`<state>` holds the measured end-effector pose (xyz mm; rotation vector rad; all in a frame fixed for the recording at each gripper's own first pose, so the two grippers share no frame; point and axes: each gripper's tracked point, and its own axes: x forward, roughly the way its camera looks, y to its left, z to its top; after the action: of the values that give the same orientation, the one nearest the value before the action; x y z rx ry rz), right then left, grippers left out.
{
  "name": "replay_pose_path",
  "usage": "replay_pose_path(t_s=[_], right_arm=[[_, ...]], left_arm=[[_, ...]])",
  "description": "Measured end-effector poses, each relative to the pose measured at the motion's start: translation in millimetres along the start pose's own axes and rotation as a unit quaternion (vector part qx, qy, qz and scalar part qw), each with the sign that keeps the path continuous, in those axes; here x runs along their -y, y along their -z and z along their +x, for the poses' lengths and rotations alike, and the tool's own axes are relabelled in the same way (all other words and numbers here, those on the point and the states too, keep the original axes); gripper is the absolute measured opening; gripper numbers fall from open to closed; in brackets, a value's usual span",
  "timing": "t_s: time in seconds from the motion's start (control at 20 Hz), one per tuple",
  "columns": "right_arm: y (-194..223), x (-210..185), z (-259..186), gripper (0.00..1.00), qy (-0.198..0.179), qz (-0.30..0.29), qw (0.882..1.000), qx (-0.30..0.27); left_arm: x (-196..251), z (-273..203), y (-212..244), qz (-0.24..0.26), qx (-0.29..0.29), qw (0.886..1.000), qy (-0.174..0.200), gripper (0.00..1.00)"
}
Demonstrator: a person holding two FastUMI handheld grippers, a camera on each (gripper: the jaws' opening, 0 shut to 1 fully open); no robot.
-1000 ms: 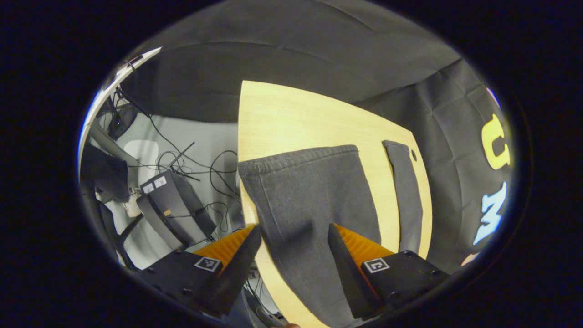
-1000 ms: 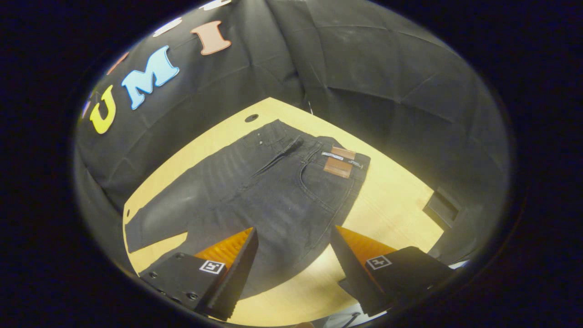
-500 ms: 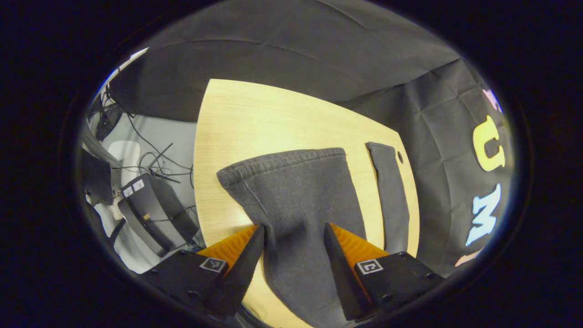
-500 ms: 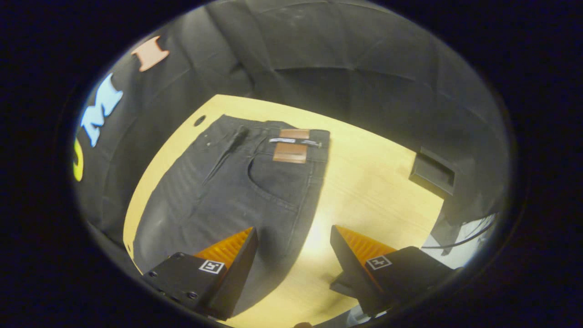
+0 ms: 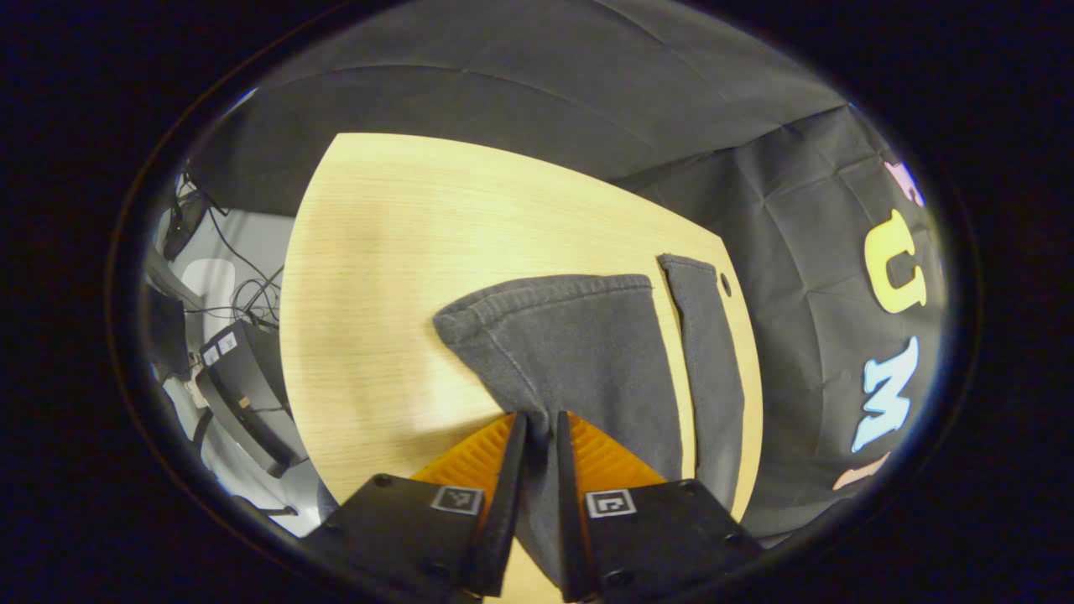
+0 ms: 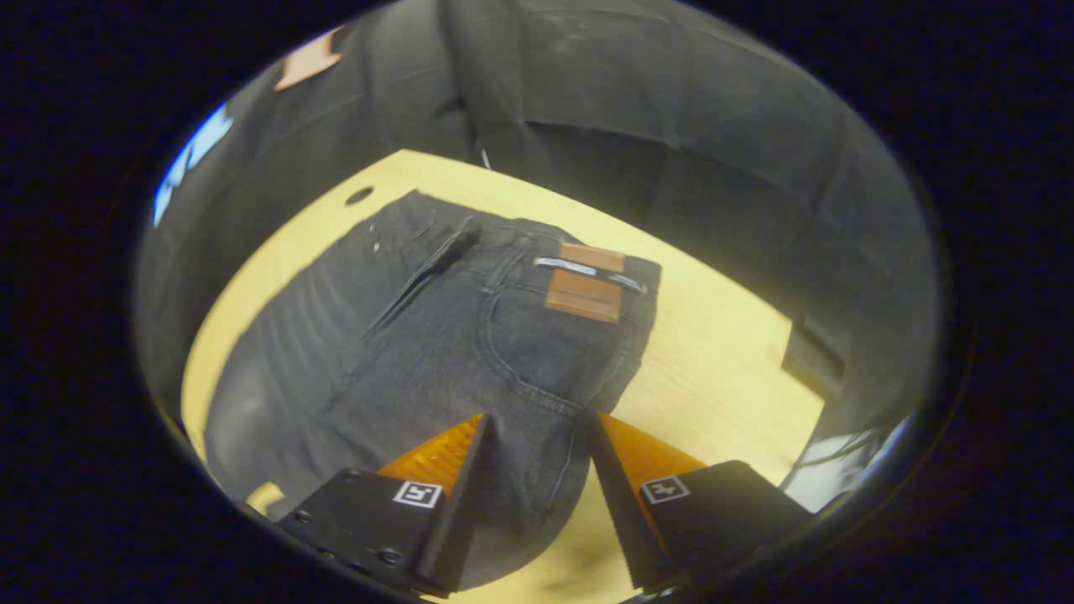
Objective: Grasp the waist and the cuffs of the jeans and fold them to make the two legs overlap; first hold the waist and fold one-third of the jeans toward the cuffs, then hold the cuffs and fold the remaining one-third in the same direction to finish folding.
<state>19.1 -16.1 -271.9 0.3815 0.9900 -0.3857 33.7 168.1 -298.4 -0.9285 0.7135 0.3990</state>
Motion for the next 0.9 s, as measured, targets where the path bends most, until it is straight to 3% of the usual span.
replay_pose_path(t_s=[0.1, 0.2, 0.25, 0.4, 0.6, 0.75, 0.9], right_arm=[[-6, -11, 6, 0.44, 0.004, 0.001, 1.0, 0.012], [-6, -16, 8, 0.24, -0.019, 0.025, 0.999, 0.012], [-7, -16, 5, 0.23, -0.037, 0.039, 0.999, 0.009], [-9, -24, 2, 0.12, -0.109, 0.098, 0.989, -0.029], [-19, -20, -21, 0.09, -0.176, 0.125, 0.975, -0.051], [-49, -28, -47, 0.09, -0.244, 0.129, 0.96, -0.047], [-100, -60, -72, 0.08, -0.312, 0.126, 0.941, -0.041]], left_arm=[[5, 3, 1, 0.018, -0.007, 1.0, 0.007, 0.18], [10, 9, 2, 0.02, -0.01, 1.0, 0.011, 0.14], [13, 8, 2, 0.017, -0.017, 1.0, 0.018, 0.1], [21, 4, -1, -0.04, -0.035, 0.997, 0.056, 0.1], [32, -8, -9, -0.09, -0.049, 0.991, 0.087, 0.1], [67, -24, -14, -0.115, -0.065, 0.984, 0.121, 0.1], [119, -33, -28, -0.118, -0.075, 0.979, 0.15, 0.1]])
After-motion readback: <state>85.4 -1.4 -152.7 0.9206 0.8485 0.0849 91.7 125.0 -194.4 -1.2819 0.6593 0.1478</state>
